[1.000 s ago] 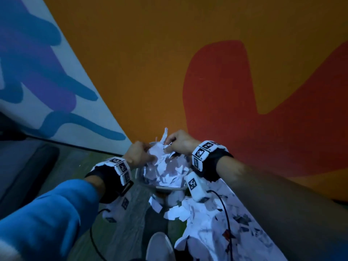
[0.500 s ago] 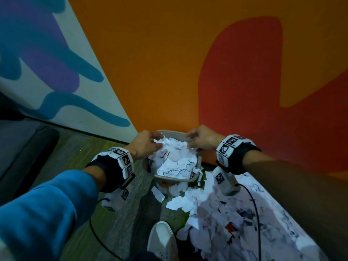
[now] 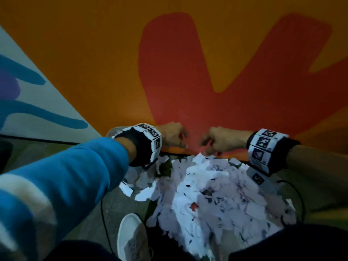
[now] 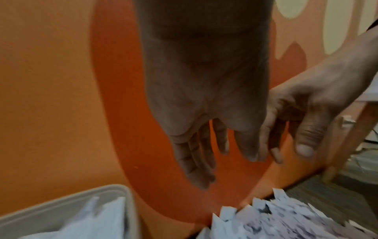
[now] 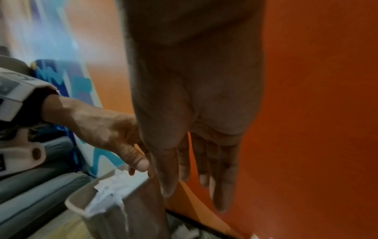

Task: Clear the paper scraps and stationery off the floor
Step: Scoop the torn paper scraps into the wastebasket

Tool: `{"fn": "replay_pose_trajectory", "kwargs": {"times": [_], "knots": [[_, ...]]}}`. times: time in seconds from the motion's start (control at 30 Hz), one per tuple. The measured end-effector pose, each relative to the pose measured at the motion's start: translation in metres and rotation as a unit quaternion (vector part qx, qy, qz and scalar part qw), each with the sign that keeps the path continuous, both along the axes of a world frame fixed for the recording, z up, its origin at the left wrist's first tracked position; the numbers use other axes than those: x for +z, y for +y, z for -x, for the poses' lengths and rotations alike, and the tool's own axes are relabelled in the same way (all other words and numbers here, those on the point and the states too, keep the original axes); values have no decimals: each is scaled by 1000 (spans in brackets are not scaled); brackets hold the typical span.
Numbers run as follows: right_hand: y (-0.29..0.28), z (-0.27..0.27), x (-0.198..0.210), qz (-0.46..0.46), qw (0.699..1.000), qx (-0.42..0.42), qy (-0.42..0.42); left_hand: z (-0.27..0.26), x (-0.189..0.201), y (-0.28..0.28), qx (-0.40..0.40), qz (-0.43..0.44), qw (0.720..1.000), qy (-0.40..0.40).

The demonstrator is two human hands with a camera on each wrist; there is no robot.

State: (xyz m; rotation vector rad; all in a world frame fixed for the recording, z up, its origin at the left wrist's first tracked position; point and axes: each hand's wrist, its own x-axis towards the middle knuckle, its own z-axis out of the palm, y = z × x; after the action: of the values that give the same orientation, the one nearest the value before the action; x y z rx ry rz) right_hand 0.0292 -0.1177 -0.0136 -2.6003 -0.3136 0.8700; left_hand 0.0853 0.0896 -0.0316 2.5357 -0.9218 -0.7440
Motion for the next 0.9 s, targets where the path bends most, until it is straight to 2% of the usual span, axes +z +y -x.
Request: {"fn": "replay_pose_trajectory", "kwargs": {"times": [0.1,0.2,0.27,0.37,0.47,0.57,0.63,0.7,0.8,0.9], "knots": [[-58,23,-46,27,997,-30,59,5,-41,-53,-27,-26,998,43],[-104,43,-97,53,992,-59,102,17,-97,-99,-10,-44,996,81],[-131,52,-132,63,989,-70,116,25,-130,-121,-8,-54,994,92],[-168,64,-185,62,981,-134,127,33,-174,-144,-22,-68,994,86],[-196,69,-233,56,969,-218,102,28,-222,-156,22,-97,989,111],[-213,65,-274,28,940,-333,66,20,-258,-158,82,-103,986,102],[-226,58,-313,16,925,-377,37,16,-278,-161,113,-107,983,96],[-225,50,-340,18,921,-386,38,16,-296,-164,112,-113,982,101],[-198,41,-351,8,933,-358,47,21,-317,-172,96,-108,981,126],[-173,36,-358,32,952,-303,32,26,-330,-185,87,-137,983,87]]}}
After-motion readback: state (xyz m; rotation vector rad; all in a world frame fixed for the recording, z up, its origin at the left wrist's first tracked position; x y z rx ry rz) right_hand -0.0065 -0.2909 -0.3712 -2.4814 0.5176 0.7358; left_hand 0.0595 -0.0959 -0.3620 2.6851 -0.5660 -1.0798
